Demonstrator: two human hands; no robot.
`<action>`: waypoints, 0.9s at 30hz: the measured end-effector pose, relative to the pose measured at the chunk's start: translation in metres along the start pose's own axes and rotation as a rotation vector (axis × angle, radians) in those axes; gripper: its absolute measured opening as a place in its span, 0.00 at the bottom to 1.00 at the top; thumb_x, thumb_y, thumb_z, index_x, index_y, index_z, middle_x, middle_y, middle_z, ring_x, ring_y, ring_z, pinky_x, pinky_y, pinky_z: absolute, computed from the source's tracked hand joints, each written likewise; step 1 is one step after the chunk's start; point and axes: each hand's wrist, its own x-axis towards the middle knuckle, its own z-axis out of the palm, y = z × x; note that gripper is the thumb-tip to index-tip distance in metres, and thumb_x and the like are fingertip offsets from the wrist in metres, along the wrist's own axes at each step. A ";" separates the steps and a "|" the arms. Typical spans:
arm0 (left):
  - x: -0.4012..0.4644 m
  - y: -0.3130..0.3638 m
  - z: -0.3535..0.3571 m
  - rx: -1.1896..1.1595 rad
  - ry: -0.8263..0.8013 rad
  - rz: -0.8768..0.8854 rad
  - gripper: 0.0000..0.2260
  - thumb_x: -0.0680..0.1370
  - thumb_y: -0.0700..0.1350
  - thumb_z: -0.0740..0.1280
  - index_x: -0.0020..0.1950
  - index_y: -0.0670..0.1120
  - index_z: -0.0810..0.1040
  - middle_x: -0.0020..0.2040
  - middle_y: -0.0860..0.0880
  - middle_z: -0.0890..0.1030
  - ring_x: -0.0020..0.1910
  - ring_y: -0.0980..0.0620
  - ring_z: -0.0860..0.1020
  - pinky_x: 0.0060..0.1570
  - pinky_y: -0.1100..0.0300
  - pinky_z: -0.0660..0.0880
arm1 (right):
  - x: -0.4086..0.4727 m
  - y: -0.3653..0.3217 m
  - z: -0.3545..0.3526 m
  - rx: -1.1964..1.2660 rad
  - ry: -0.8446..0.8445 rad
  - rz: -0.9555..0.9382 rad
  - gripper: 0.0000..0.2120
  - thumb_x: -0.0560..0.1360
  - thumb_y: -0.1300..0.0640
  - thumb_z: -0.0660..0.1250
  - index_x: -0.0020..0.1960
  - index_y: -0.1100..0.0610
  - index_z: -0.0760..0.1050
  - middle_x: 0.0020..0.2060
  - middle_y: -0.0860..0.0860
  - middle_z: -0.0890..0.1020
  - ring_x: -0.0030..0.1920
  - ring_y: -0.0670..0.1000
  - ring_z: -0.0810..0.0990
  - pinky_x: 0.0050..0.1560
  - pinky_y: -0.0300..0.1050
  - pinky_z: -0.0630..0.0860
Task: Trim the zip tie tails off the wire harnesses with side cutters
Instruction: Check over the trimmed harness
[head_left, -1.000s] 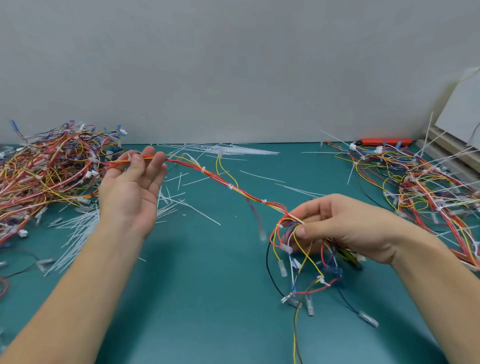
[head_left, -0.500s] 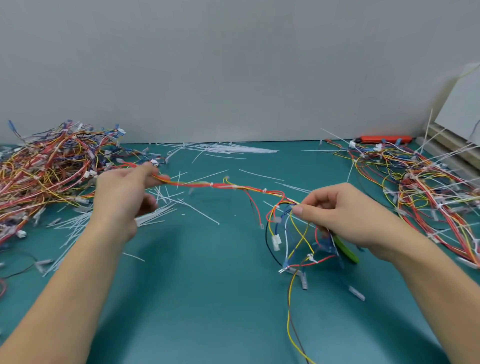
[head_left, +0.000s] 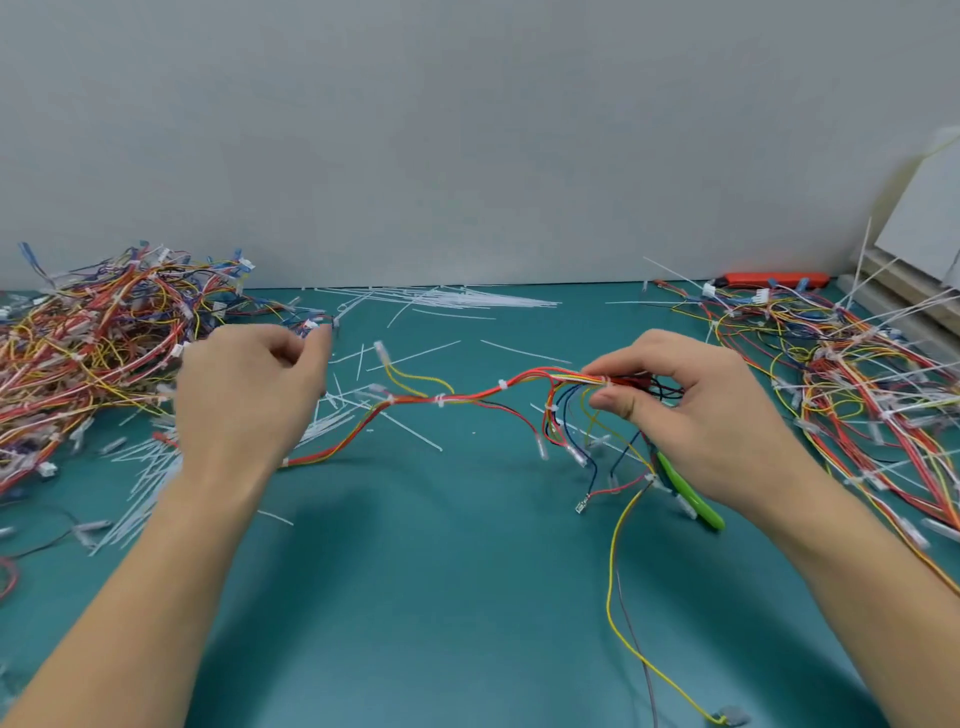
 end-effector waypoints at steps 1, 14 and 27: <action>-0.003 0.003 0.003 -0.096 -0.002 0.071 0.18 0.78 0.57 0.68 0.32 0.49 0.82 0.28 0.55 0.81 0.32 0.51 0.80 0.40 0.54 0.77 | 0.000 0.000 0.000 0.001 0.006 -0.013 0.08 0.74 0.60 0.78 0.52 0.52 0.87 0.41 0.49 0.83 0.46 0.49 0.81 0.49 0.40 0.74; -0.049 0.043 0.017 -0.321 -0.304 0.750 0.16 0.75 0.48 0.74 0.62 0.49 0.82 0.55 0.59 0.84 0.58 0.58 0.80 0.62 0.49 0.73 | -0.001 -0.005 0.004 -0.133 0.080 -0.155 0.10 0.74 0.56 0.77 0.55 0.50 0.87 0.41 0.46 0.81 0.48 0.53 0.76 0.52 0.41 0.71; -0.041 0.036 0.026 -0.676 -0.386 0.271 0.05 0.80 0.36 0.70 0.52 0.44 0.83 0.41 0.53 0.87 0.42 0.54 0.87 0.44 0.65 0.80 | -0.001 0.011 0.002 0.098 -0.215 0.303 0.14 0.75 0.41 0.73 0.59 0.42 0.81 0.47 0.44 0.86 0.49 0.44 0.84 0.58 0.51 0.80</action>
